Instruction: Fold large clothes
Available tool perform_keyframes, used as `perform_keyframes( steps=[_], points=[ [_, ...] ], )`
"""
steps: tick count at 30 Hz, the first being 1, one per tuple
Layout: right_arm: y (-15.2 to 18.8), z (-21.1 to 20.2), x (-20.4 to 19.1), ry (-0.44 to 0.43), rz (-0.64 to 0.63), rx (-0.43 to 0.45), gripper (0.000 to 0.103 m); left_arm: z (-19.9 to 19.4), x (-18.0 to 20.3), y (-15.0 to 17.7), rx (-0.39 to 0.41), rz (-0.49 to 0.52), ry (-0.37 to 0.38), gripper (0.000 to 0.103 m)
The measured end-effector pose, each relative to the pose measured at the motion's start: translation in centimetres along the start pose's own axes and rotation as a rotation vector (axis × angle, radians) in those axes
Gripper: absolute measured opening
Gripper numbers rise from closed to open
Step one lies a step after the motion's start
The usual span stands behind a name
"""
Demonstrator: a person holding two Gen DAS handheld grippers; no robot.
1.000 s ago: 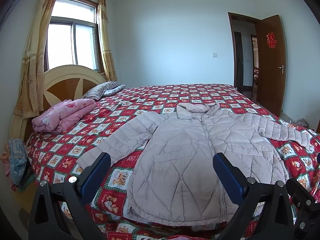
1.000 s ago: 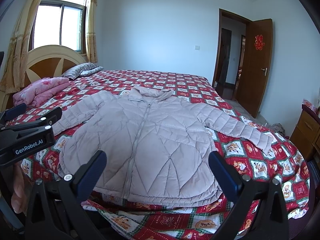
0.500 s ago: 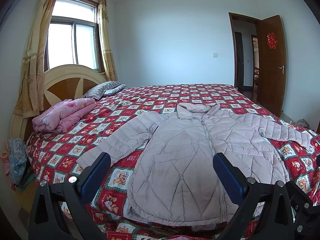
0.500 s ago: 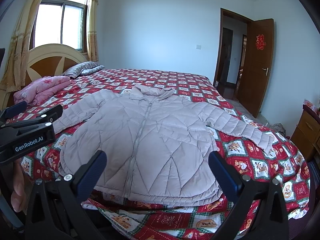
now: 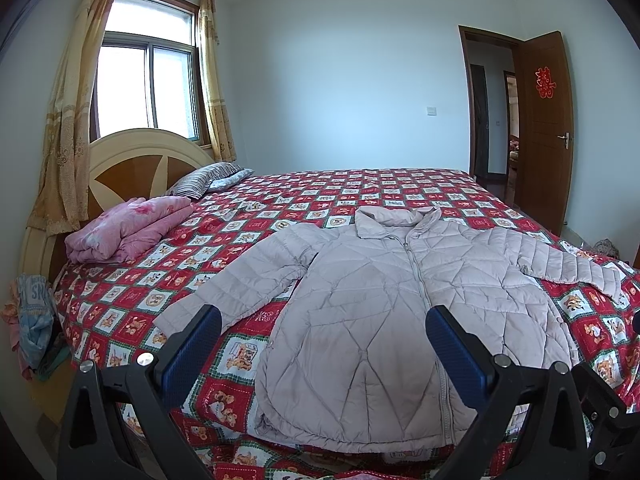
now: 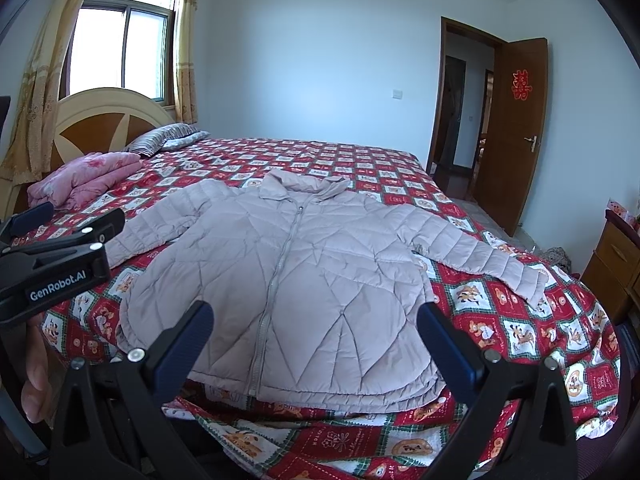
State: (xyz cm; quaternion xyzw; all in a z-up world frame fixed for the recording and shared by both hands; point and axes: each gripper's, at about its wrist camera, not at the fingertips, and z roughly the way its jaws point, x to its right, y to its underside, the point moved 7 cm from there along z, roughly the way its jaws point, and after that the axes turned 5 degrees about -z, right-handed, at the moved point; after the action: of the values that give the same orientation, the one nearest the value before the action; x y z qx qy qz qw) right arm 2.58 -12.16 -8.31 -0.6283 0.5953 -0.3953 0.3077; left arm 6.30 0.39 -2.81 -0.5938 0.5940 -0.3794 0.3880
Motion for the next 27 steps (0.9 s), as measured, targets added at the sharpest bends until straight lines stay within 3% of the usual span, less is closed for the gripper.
perform_keyframes(
  steps=[21, 27],
  points=[
    [0.5, 0.4, -0.8, -0.034, 0.004, -0.005, 0.103, 0.2, -0.6, 0.0, 0.004, -0.01, -0.005, 0.102],
    [3.7, 5.6, 1.2, -0.048, 0.015, -0.202, 0.103, 3.1, -1.1, 0.5, -0.028, -0.021, -0.027, 0.102]
  ],
)
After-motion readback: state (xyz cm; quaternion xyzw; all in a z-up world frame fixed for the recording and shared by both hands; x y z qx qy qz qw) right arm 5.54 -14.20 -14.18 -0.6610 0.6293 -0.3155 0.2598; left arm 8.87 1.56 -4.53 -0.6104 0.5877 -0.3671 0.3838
